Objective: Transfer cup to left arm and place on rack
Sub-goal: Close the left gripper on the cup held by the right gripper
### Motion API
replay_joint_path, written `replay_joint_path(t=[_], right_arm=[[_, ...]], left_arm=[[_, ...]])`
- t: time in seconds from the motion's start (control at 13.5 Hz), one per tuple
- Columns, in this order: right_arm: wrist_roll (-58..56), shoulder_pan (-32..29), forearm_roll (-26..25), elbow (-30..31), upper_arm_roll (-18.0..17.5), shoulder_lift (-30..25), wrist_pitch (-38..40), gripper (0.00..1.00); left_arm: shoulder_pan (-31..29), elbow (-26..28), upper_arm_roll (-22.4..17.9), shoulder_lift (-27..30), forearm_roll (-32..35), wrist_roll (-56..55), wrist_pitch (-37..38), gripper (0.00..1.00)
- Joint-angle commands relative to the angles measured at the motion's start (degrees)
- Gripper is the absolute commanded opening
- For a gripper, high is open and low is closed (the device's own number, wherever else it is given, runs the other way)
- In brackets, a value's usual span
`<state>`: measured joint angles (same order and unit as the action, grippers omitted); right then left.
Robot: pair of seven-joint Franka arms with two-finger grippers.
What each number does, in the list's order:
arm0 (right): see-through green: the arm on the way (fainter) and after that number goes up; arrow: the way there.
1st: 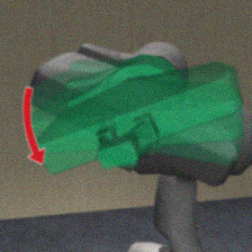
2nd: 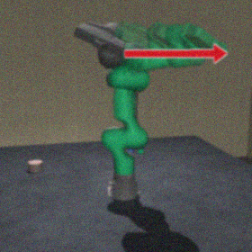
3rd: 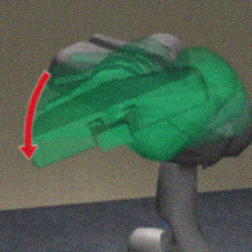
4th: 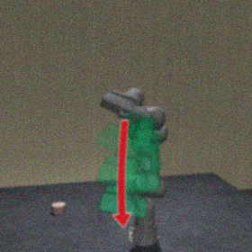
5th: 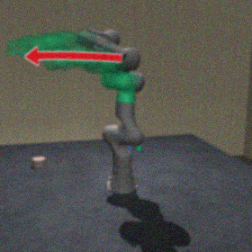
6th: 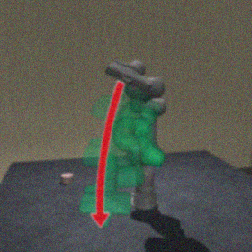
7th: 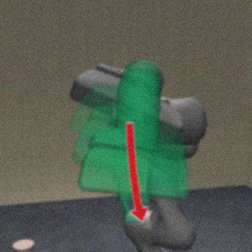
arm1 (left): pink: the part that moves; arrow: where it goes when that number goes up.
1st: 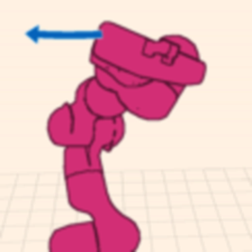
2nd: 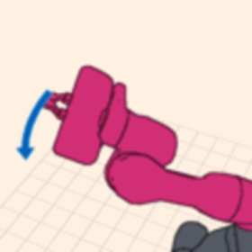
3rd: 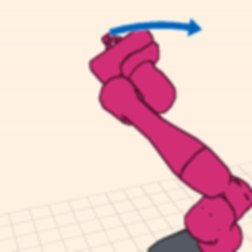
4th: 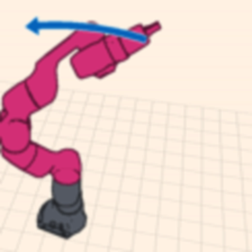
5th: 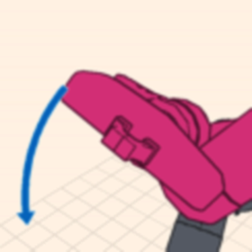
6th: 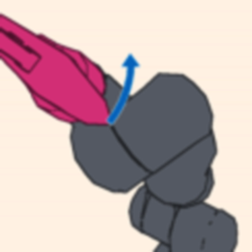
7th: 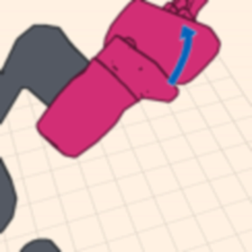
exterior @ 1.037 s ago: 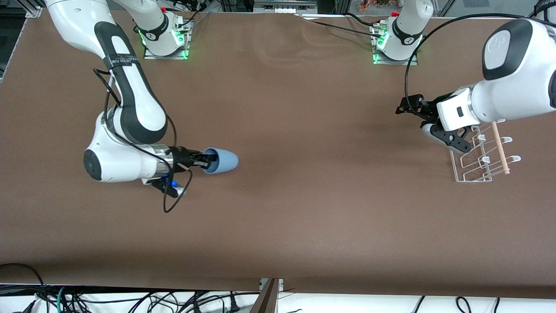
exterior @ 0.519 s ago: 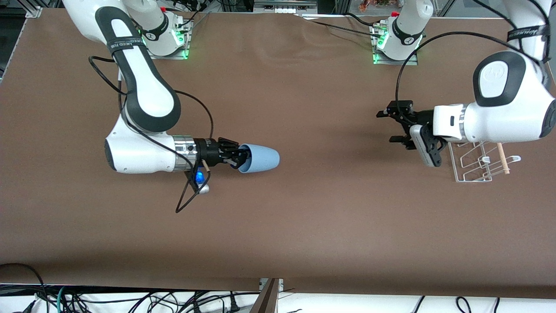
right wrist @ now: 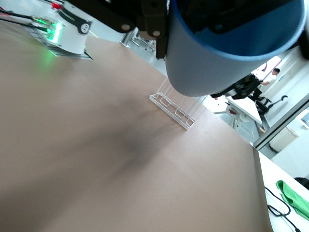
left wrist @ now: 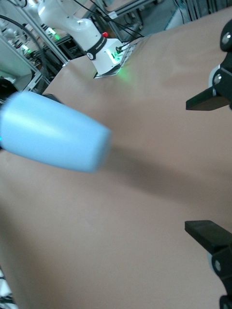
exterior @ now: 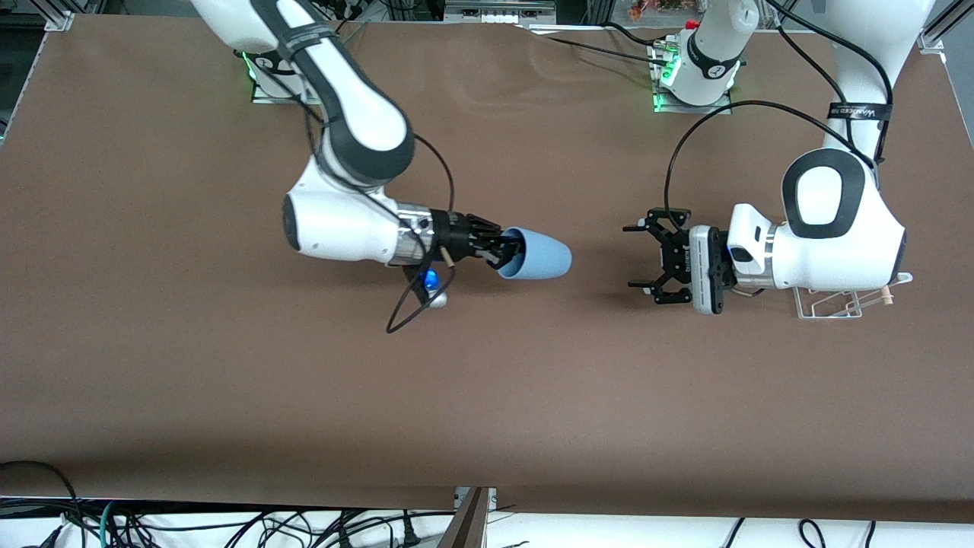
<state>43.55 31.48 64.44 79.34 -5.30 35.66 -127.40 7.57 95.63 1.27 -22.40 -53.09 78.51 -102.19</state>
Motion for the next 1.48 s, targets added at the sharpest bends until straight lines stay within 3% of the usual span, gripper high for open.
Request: replay_joint_path(t=[0.0, 0.15, 0.59, 0.96, 1.11, 1.19, 1.33, 1.41], right_arm=[[1.89, 2.0, 1.04, -4.98, 0.21, 4.5, -3.19, 0.0], [1.89, 3.15, 1.04, -5.25, 0.21, 5.04, -3.99, 0.0], [1.89, 5.0, 1.04, -5.95, 0.21, 5.48, -7.69, 0.0], [3.04, 5.17, 1.04, -7.18, 0.21, 5.83, -8.04, 0.0], [3.12, 5.17, 1.04, -7.18, 0.29, 5.83, -8.04, 0.0], [3.12, 5.09, 1.04, -7.18, 0.29, 5.83, -8.04, 0.0], [3.12, 4.82, 1.13, -7.18, 0.29, 5.83, -8.04, 0.0], [3.12, 4.65, 1.21, -7.1, 0.29, 5.74, -7.95, 0.33]], left_arm=[[2.17, -3.0, -0.31, -1.16, -0.35, 2.53, -0.11, 1.0], [4.28, -3.0, -0.13, -0.81, 0.0, 2.7, -0.2, 1.0], [7.18, -2.39, 1.36, -1.16, 1.41, 11.49, -11.16, 1.0], [9.12, -1.77, 1.63, -2.12, 1.5, 11.76, -11.28, 0.99], [9.13, -1.85, 1.63, -2.12, 1.5, 13.68, -11.36, 0.26], [8.95, -1.85, 1.63, -2.21, 1.5, 13.69, -11.36, 0.04], [8.6, -1.85, 1.63, -2.12, 1.5, 13.69, -11.1, 0.0], [8.51, -1.85, 1.63, -1.95, 1.5, 13.69, -11.01, 0.0]])
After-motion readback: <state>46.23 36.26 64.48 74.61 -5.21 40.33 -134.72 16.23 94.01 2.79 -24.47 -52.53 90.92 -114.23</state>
